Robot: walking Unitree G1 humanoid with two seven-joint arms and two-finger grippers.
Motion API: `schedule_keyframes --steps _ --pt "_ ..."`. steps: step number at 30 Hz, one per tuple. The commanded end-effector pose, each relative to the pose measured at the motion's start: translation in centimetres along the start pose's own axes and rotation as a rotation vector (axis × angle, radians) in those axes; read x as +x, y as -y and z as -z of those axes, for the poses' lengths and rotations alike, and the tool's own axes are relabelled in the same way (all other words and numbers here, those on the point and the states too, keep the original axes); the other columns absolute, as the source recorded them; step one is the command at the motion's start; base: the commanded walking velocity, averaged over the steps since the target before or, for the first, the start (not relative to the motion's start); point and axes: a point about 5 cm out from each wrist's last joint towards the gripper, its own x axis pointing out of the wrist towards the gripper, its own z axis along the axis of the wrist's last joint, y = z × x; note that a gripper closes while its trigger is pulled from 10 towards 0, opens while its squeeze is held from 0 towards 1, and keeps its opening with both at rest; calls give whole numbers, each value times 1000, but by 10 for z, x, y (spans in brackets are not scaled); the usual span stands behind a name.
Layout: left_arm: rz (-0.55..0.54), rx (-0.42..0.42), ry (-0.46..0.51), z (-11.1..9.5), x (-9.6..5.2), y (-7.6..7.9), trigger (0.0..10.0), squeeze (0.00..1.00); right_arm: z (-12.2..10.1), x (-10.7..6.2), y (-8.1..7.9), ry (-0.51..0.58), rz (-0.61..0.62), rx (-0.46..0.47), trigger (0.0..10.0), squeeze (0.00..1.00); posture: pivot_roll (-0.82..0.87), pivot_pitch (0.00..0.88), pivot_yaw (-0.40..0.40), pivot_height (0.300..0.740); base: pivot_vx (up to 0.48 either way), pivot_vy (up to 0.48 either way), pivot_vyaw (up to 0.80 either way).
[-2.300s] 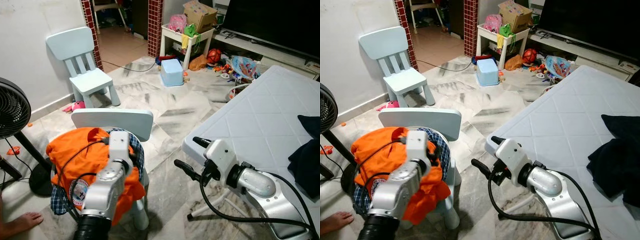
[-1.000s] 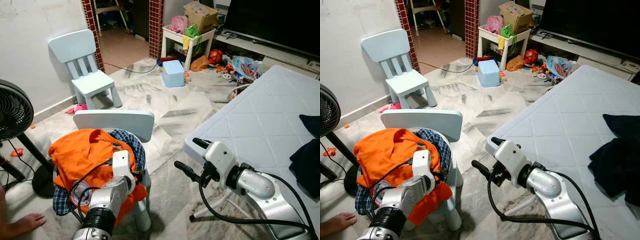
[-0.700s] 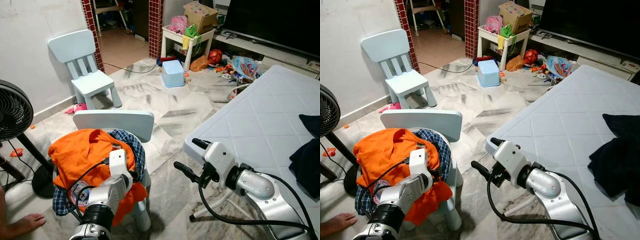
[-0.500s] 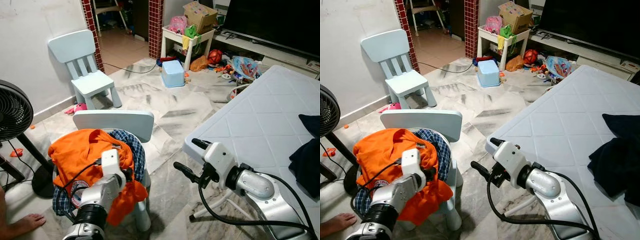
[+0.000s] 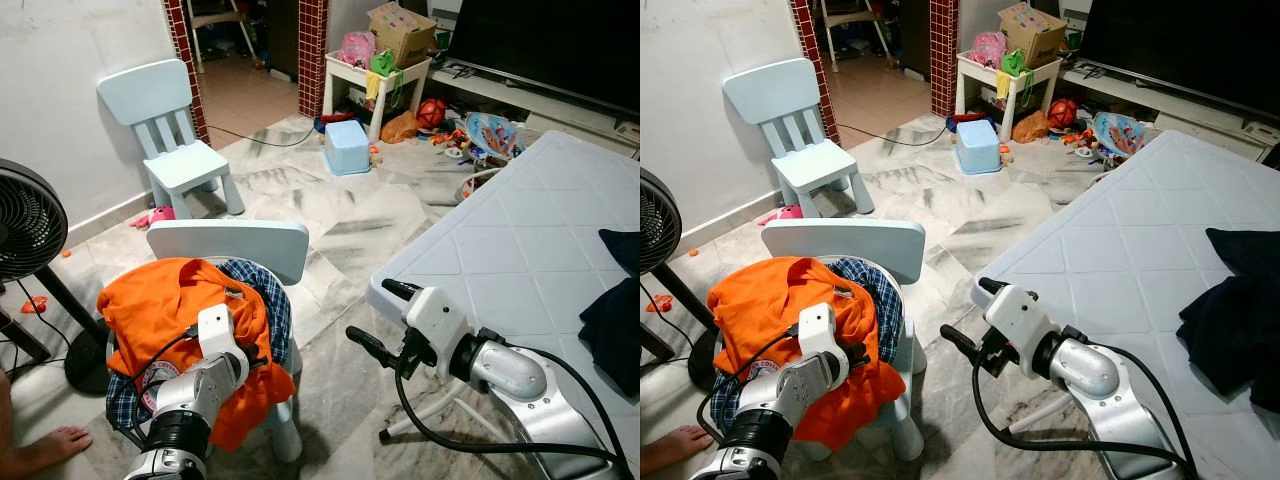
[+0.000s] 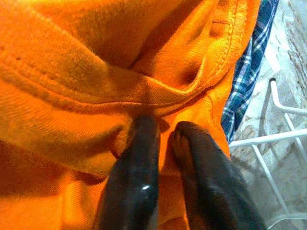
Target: Hang hanger
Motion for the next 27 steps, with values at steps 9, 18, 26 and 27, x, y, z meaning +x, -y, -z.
schedule_keyframes --steps 9,18,26,27 --pt "-1 -24 6 2 0 -1 0 0 2 0 1 -8 -5 -7 10000 0 -181 4 -8 740 0 0 0" --pt "-105 31 282 -33 -21 -10 0 0 1 2 3 -2 2 -14 10000 0 -166 1 -21 740 0 0 0" --pt "-221 69 385 -37 -38 -29 0 0 1 5 2 3 -5 -16 10000 0 -152 3 -27 740 0 0 0" --pt "-215 89 393 -38 -39 -28 0 0 1 5 2 3 -5 -16 10000 0 -152 3 -27 740 0 0 0"
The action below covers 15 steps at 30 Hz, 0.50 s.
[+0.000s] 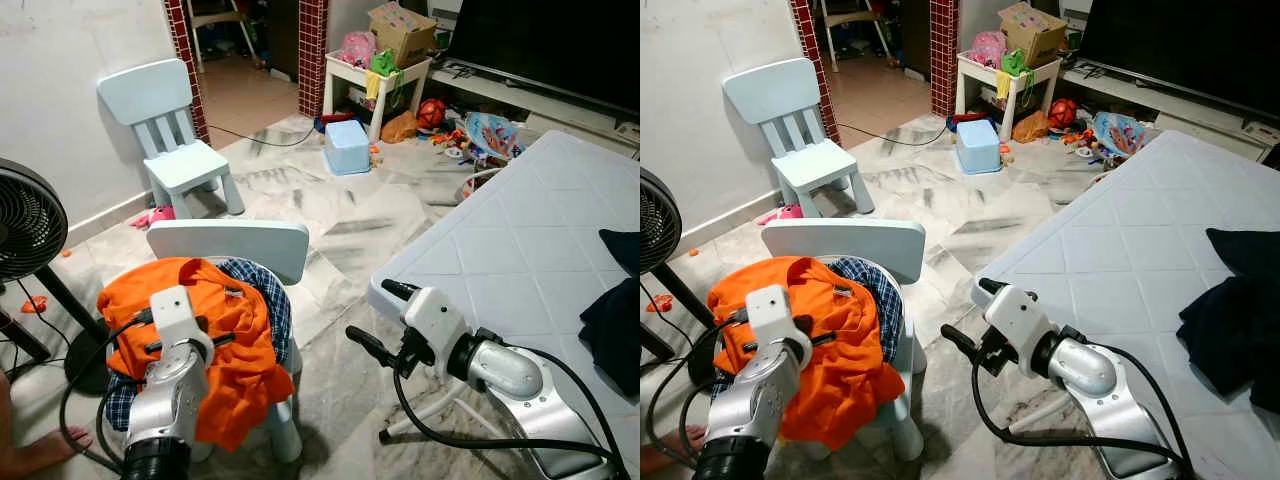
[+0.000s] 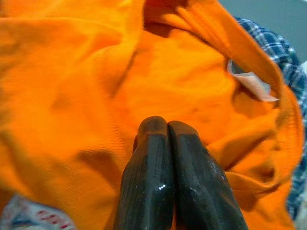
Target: Hang hanger
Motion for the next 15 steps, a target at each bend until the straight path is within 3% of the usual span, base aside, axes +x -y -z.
schedule_keyframes --steps 1,3,4,5,9,13,15 --pt "7 42 48 -8 -3 1 0 0 -1 2 1 2 -8 -16 10000 0 -152 3 -27 740 0 0 0" --pt "117 85 75 -15 -9 22 392 0 -1 2 1 2 -10 -21 10000 0 -152 3 -28 740 0 0 0" --pt "117 85 75 -15 -9 22 392 0 -1 2 1 2 -10 -21 10000 0 -152 3 -28 740 0 0 0" --pt "154 82 79 -18 -11 31 10000 1000 -1 3 1 2 -10 -22 10000 0 -152 3 -28 740 0 0 0" --pt "244 74 50 -20 -20 58 10000 1000 -1 3 1 2 -9 -26 10000 0 -152 3 -28 740 0 0 0" --pt "256 88 12 -16 -24 62 10000 1000 -1 3 1 2 -9 -28 10000 0 -153 3 -24 740 0 0 0" --pt "253 72 -54 -6 -33 59 10000 1000 -1 3 1 2 -8 -28 10000 0 -145 5 -21 740 0 0 0"
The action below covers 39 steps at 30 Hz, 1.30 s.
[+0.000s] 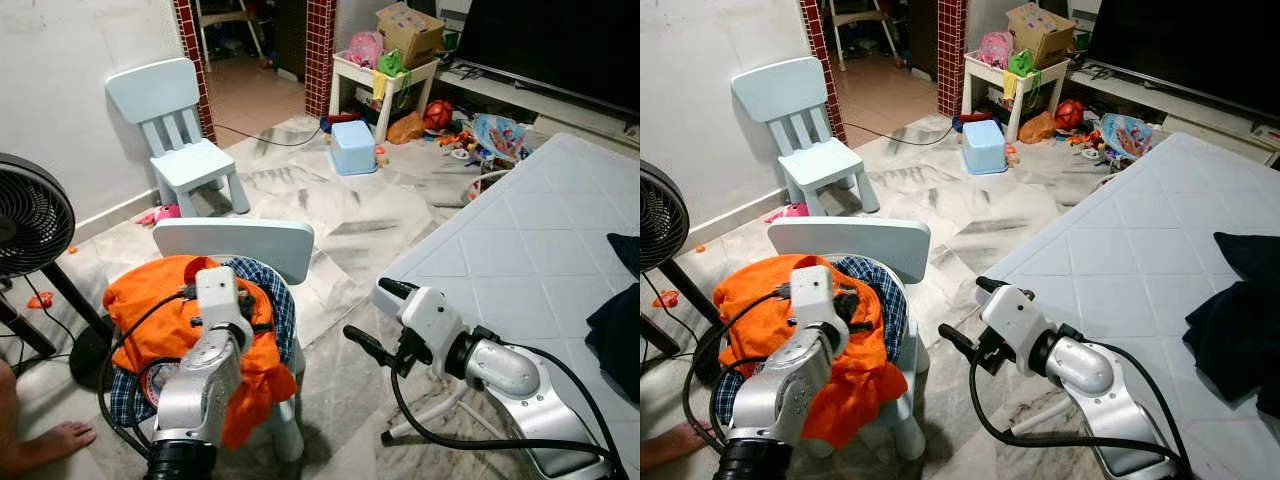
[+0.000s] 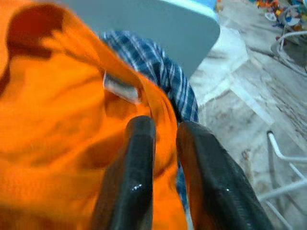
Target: Hang hanger
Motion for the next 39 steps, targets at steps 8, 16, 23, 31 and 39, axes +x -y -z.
schedule_keyframes --steps 8,16,23,31,39 --pt "-36 -19 -106 20 -3 -7 10000 1000 0 3 1 1 -7 -10 10000 0 -150 2 -23 740 0 0 0" --pt "-50 -47 -135 16 8 -7 10000 1000 0 0 5 -5 -2 -19 10000 0 -163 1 -17 740 0 0 0" --pt "4 -68 -186 23 22 6 10000 1000 0 -1 1 -7 -7 -22 10000 0 -188 5 -9 740 0 0 0" --pt "27 -54 -213 26 35 17 10000 1000 0 -7 2 -18 10 -25 10000 0 -222 24 13 740 0 0 0" --pt "34 -49 -285 43 41 19 10000 1000 3 -17 -5 -37 23 -10 10000 0 -241 55 31 740 0 0 0"
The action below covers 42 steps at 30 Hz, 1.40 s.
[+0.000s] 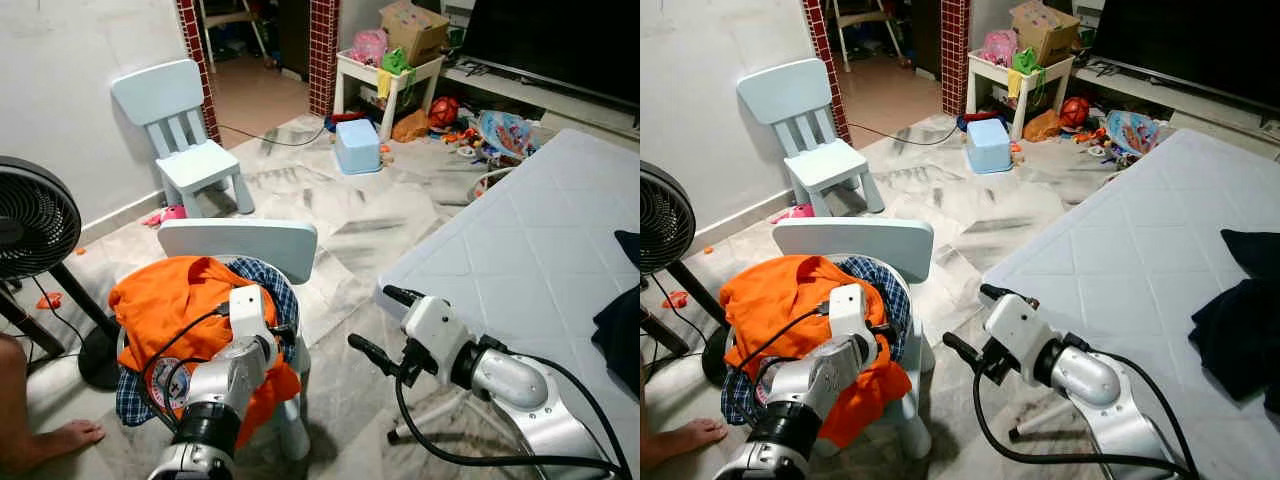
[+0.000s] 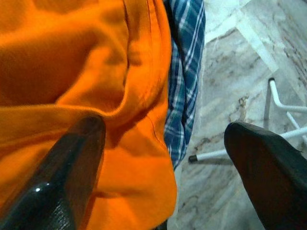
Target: Hang hanger
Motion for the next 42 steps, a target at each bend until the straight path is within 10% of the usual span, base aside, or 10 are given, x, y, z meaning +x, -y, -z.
schedule_keyframes --steps 1,6,8,10,11,13,42 --pt "2 6 -14 4 2 1 10000 1000 -5 -4 3 9 19 -16 10000 0 -241 55 31 740 0 0 0" --pt "9 -1 -53 14 6 0 10000 1000 -7 -5 1 8 21 -13 10000 0 -247 65 36 740 0 0 0" --pt "22 -6 -76 17 8 2 10000 0 -7 -6 1 5 24 -11 10000 0 -250 68 37 740 0 0 0" --pt "29 -5 -86 19 9 3 10000 0 -6 -6 1 3 26 -10 10000 0 -249 70 40 740 0 0 0" --pt "28 -3 -90 20 10 3 8471 0 -6 -7 1 1 27 -9 10000 0 -250 70 41 740 0 0 0" --pt "26 -5 -99 22 10 2 0 0 -6 -7 1 -1 29 -9 10000 0 -249 71 44 740 0 0 0" --pt "-15 -170 -208 40 10 -19 0 0 -6 -2 3 -6 27 -18 10000 0 -224 64 40 740 0 0 0"
